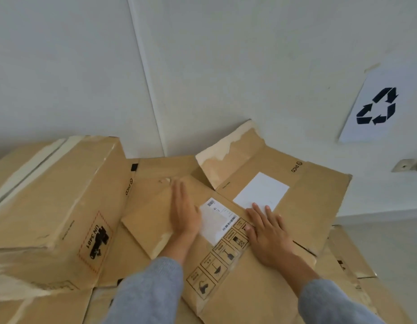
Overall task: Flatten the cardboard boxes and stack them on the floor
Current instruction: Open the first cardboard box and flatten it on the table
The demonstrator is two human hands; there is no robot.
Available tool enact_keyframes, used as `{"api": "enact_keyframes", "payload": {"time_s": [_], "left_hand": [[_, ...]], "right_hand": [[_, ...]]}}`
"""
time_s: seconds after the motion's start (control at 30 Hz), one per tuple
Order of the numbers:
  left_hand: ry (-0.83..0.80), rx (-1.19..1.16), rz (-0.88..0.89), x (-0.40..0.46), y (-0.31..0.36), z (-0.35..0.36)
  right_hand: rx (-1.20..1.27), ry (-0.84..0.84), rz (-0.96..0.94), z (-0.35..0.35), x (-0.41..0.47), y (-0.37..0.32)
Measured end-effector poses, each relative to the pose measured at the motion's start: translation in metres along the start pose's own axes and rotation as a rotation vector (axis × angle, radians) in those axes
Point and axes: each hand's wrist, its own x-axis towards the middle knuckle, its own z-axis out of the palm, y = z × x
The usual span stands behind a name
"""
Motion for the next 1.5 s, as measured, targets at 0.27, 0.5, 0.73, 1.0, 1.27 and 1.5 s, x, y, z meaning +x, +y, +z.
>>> {"api": "enact_keyframes", "payload": {"time_s": [0.27, 0.5, 0.73, 1.0, 1.27, 1.5], "left_hand": [[-0.392, 0.310, 0.462, 0.013, 0.010, 0.038], [-0.417, 0.291, 0.258, -0.047, 0.016, 0.012], [-0.182, 0.351, 0.280, -0.045, 0.027, -0.006], [-0.386, 0.292, 0.171, -0.029, 0.009, 0.024], [-0.302, 0.290, 0.034, -0.056, 0.017, 0.028], [-0.284, 0.297, 0.016, -0.051, 0.019, 0.029]], "right_hand": [[0.003, -0.002, -0.056, -0.006, -0.017, 0.015], [-0.038, -0.117, -0.264, -0.025, -0.032, 0.050], [0.083, -0.123, -0.320, -0.041, -0.032, 0.062], [-0.046, -0.052, -0.123, -0.019, 0.001, 0.052], [-0.002, 0.033, 0.028, -0.028, 0.046, 0.055], [-0.002, -0.129, 0.016, -0.037, 0.042, 0.059]]}}
